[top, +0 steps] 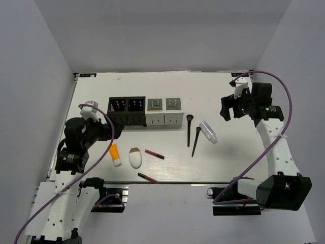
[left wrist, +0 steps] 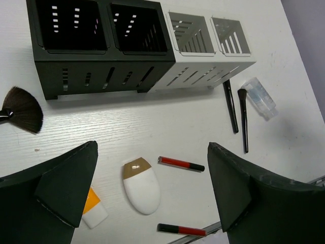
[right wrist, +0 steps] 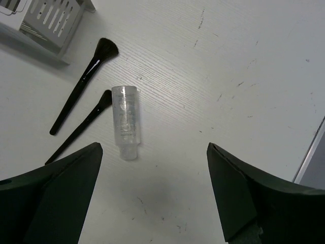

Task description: Organize the makeup

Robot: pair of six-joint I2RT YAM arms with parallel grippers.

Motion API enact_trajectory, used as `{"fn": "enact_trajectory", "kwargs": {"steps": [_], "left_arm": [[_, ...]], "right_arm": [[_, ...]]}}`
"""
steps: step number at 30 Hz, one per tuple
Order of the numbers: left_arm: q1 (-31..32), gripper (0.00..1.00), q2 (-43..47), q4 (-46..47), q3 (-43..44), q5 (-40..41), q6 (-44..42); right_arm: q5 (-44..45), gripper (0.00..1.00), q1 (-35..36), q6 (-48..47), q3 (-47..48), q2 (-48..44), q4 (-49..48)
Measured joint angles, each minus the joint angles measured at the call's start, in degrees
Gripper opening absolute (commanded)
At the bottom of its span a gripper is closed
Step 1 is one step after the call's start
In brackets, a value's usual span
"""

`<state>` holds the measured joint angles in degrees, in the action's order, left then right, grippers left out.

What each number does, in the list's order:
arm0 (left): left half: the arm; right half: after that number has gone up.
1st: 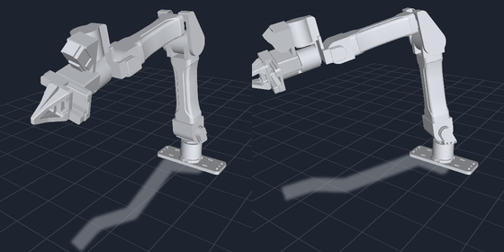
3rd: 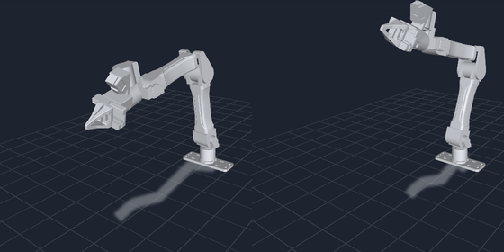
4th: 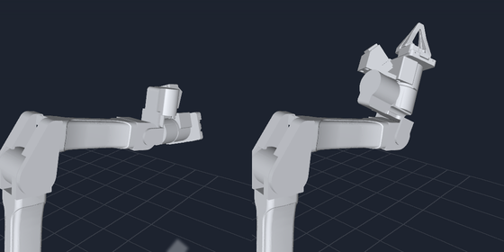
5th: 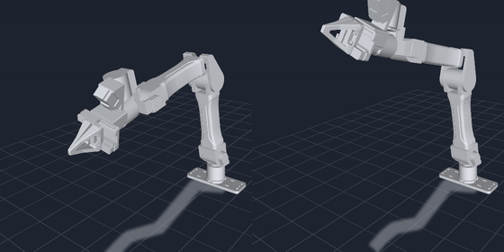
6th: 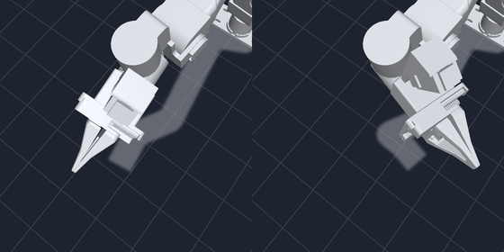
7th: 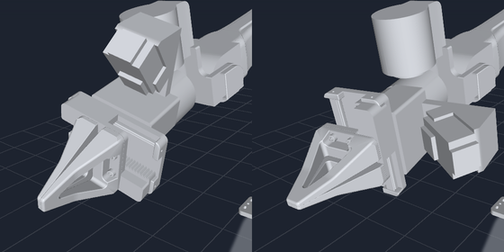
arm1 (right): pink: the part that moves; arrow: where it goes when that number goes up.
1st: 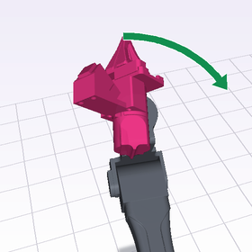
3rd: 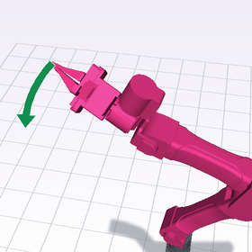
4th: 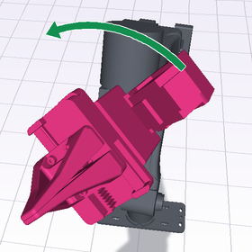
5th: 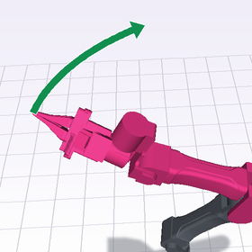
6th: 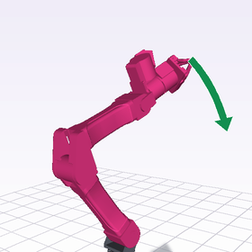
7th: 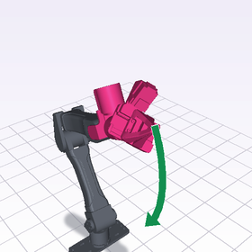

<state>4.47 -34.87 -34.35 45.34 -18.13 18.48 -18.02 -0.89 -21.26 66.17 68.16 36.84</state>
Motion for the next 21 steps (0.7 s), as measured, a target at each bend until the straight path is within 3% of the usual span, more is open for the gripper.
{"fn": "enact_trajectory", "kwargs": {"steps": [9, 11, 12, 14, 15, 17, 19, 20, 21], "left_arm": [[0.2, 0.97, -4.8, 3.3, -0.5, -0.8, -2.5], [0.3, 0.93, -4.8, 4.4, -1.3, -0.7, -2.6], [0.3, 0.85, -4.9, 5.0, -1.8, -0.7, -2.6], [0.3, 0.75, -5.3, 6.2, -2.8, -0.5, -2.4], [0.3, 0.60, -5.7, 6.6, -3.1, -0.4, -2.5], [0.3, 0.43, -7.0, 6.8, -3.4, 0.0, -2.6], [0.3, 0.26, -9.2, 7.0, -3.3, 0.6, -2.9], [0.2, 0.22, -10.6, 7.0, -3.2, 1.2, -2.9], [0.0, 0.21, -12.2, 6.9, -3.0, 1.9, -3.2]], "right_arm": [[-1.0, 0.89, 0.0, -5.3, 3.9, 1.6, 2.4], [-2.6, 0.89, 0.0, -7.6, 4.5, 1.6, 3.8], [-3.3, 0.85, 0.0, -8.3, 4.6, 1.6, 4.1], [-5.0, 0.63, 0.0, -10.0, 5.0, 1.6, 4.8], [-6.0, 0.26, 0.0, -11.1, 5.3, 1.6, 5.4], [-7.8, 0.01, 0.1, -12.6, 5.6, 1.6, 5.8], [-9.4, 0.02, 0.2, -14.1, 5.6, 1.6, 5.7], [-9.9, 0.11, 0.2, -14.4, 5.3, 1.6, 5.2], [-10.7, 0.33, 0.2, -15.0, 4.9, 1.5, 4.5]]}}
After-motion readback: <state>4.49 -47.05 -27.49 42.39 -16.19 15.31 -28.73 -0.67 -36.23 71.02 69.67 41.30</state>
